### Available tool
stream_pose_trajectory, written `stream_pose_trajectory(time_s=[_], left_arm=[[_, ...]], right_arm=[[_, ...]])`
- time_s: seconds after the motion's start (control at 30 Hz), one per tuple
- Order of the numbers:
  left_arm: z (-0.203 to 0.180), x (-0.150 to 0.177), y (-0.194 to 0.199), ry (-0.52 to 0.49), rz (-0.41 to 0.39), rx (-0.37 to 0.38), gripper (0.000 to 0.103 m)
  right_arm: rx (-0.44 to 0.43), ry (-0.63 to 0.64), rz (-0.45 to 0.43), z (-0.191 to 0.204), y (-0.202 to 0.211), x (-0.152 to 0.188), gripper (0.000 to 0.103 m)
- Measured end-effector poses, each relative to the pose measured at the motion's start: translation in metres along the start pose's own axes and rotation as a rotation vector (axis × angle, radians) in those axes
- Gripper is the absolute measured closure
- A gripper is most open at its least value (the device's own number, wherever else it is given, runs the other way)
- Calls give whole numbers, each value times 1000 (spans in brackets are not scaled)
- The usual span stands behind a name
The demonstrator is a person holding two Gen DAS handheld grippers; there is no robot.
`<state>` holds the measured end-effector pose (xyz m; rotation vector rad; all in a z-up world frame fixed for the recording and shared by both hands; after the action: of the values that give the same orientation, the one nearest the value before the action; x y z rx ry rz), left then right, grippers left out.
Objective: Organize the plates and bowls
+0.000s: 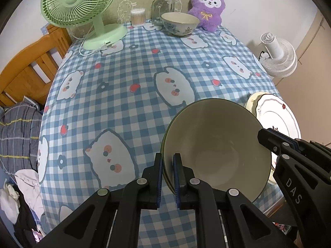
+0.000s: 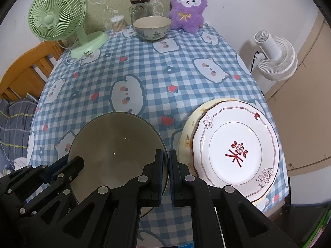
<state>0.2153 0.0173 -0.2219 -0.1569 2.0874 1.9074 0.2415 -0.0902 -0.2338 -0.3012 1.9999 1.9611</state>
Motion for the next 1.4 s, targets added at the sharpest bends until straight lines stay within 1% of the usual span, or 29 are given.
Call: stream_pose_trajectory(time_s=[0.2,0.4,0.63,0.67,0.7,0.73,0.8,0.9,0.97,1.0,1.03,1.07,1.1,1.13,1.17,1.3,1.4], left_arm=[[3,1,-4,-5,-4,-18,97],[3,-2,-5,-9,-17,-27,97],[2,-1,-4,-10,-30,-28,96],[1,-1,-4,-9,-30,-26,89],[0,-1,-4,-9,-30,-22,85],[-3,-1,-5,-11,-29,-7,77],[-6,-3,-3,-16,-35,-5,68],[-9,-6,0,-24,-42,-7,64],[-10,-7,0,-19,-39,-3,58],[-10,-8,1,-18,-38,-3,56],[-10,-8,1,-18,-39,-3,54],[-10,-8,2,-19,-41,-1,52],[-11,-8,3,-21,-41,0,51],[-12,-9,4,-23,-42,-1,48],[-12,-10,5,-23,-45,0,47],[-14,-16,13,-18,-55,3,42],[-17,-23,21,-21,-70,4,37]], right_arm=[[-10,-7,17,2,-9,0,95],[-9,-6,11,3,-11,-3,94],[-11,-8,19,3,-13,-4,94],[-17,-11,21,4,-13,-4,94],[-28,-19,21,4,-13,-5,94],[-41,-26,22,3,-13,-5,94],[-60,-37,30,2,-13,-4,94],[-63,-30,30,1,-11,-4,94],[-47,-10,25,-1,-8,-5,92],[-31,1,20,-2,-6,-7,87],[-24,4,16,-4,-4,-8,76],[-25,4,7,-5,-1,-10,67],[-30,1,-4,-7,2,-11,50],[-32,-2,-22,-8,6,-14,41],[-28,3,-42,-9,11,-17,41],[-36,12,-51,-10,21,-25,40],[-41,32,-59,-8,28,-31,36]])
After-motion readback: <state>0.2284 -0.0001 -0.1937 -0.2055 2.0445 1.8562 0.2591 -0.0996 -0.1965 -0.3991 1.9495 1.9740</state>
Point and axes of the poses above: each gripper's, at about its wrist camera, not at the fingertips, and y roughly against the way its jaws point, z to its left, x to its underside, the point moved 10 cm from there along -y, roughly the way its jaws point, and after that the axes turned 5 degrees about z, right-handed, at the moved point
